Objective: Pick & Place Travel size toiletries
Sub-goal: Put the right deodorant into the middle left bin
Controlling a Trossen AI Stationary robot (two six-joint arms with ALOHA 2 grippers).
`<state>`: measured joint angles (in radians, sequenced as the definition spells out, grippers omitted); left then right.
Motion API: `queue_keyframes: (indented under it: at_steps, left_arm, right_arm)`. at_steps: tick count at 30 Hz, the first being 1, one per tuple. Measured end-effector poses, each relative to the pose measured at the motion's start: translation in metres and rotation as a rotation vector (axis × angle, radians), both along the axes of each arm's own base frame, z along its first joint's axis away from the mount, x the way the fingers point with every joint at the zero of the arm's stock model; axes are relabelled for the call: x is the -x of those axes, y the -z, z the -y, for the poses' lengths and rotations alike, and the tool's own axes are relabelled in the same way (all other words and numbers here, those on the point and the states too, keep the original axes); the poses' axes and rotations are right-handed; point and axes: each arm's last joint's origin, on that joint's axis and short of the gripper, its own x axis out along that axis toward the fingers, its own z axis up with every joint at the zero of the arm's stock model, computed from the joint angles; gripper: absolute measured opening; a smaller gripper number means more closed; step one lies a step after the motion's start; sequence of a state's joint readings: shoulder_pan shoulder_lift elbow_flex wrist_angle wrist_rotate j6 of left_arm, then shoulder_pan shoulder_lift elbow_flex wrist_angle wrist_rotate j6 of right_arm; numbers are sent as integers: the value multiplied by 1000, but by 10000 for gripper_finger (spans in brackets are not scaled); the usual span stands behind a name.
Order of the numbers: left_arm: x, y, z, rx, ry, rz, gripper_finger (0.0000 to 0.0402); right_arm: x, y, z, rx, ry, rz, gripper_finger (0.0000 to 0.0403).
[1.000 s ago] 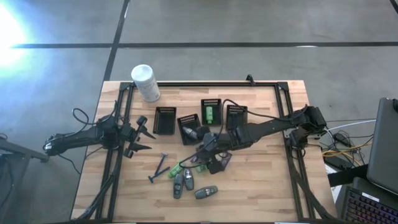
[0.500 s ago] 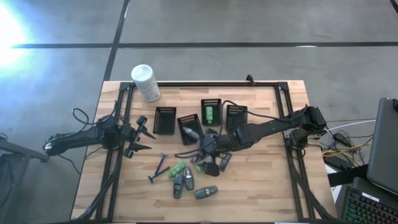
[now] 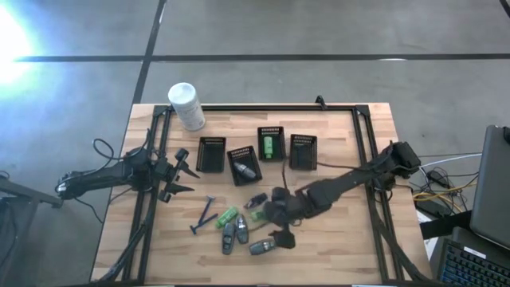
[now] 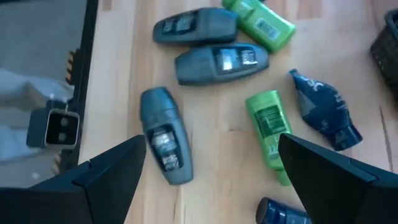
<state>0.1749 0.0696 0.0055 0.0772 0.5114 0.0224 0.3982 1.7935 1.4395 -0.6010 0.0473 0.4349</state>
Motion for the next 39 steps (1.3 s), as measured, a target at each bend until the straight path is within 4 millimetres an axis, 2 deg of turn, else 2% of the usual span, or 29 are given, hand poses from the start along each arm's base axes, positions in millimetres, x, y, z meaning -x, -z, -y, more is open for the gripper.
queue_keyframes:
  at_steps: [7, 10, 13, 17, 22, 32, 39]
  left_arm:
    - [0, 0, 0, 0, 0, 0, 213]
    - [0, 0, 0, 0, 0, -1, 213]
    - [0, 0, 0, 0, -1, 0, 213]
    - [0, 0, 0, 0, -1, 0, 213]
    - [0, 0, 0, 0, -1, 0, 213]
    - [0, 0, 0, 0, -1, 1, 213]
    - [0, 0, 0, 0, 0, 1, 213]
  right_arm:
    - [13, 3, -40, 148, -210, 86, 364]
    - [13, 9, -55, 105, -302, 108, 364]
    - [9, 24, -63, 83, -282, 76, 364]
    - [3, 45, -67, 49, -191, 4, 364]
    - [-4, 49, -70, 25, -88, 5, 364]
    - [-10, 66, -73, 121, -185, 17, 364]
    - [-13, 62, -73, 112, -162, 43, 364]
